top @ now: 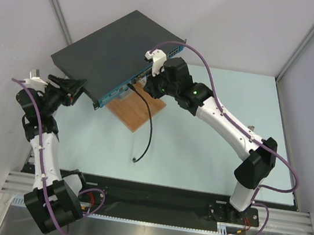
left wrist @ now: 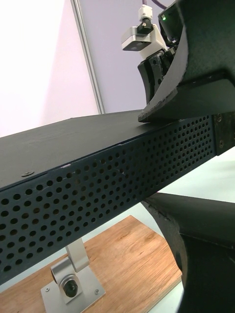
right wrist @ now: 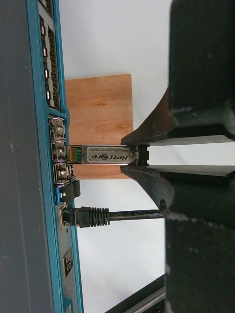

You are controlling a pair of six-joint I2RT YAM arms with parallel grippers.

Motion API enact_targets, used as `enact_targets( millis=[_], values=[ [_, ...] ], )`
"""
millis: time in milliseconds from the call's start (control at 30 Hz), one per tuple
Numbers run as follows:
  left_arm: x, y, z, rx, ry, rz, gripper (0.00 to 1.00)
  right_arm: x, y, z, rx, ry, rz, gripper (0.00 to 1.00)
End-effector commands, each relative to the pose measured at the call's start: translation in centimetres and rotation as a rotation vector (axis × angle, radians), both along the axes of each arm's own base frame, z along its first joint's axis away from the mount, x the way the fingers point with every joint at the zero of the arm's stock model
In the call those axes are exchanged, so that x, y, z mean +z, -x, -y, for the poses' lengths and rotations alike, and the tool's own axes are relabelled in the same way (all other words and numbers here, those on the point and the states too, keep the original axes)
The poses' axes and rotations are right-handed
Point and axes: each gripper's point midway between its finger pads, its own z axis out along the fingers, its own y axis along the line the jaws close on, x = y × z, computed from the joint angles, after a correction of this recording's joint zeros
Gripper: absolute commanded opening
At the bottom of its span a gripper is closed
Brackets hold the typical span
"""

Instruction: Insert the plug into the switch port

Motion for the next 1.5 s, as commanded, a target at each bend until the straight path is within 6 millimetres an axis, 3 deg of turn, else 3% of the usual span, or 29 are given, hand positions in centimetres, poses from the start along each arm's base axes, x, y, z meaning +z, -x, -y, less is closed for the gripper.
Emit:
enact_targets(
  millis=[0, 567, 1033, 1467],
  values=[
    [2.6, 0.4, 0.9, -0.028, -0.103, 0.124, 0.00, 1.5, -0.3, 0.8, -0.027, -0.017, 0.035, 0.00],
    [2.9, 0.1, 0.7, -0.024, -0.099, 0.127, 0.00, 0.5, 0.0, 1.9, -0.037, 0.015, 0.025, 0.00],
    [2.8, -0.3, 0.5, -0.016, -0.087, 0.125, 0.00, 1.7, -0.8, 0.6, -0.033, -0.020, 0.035, 0.00],
    [2.7, -0.3, 0.5, -0.017, -0.081, 0.128, 0.00, 1.3, -0.8, -0.2, -0.017, -0.025, 0.021, 0.00]
  ],
)
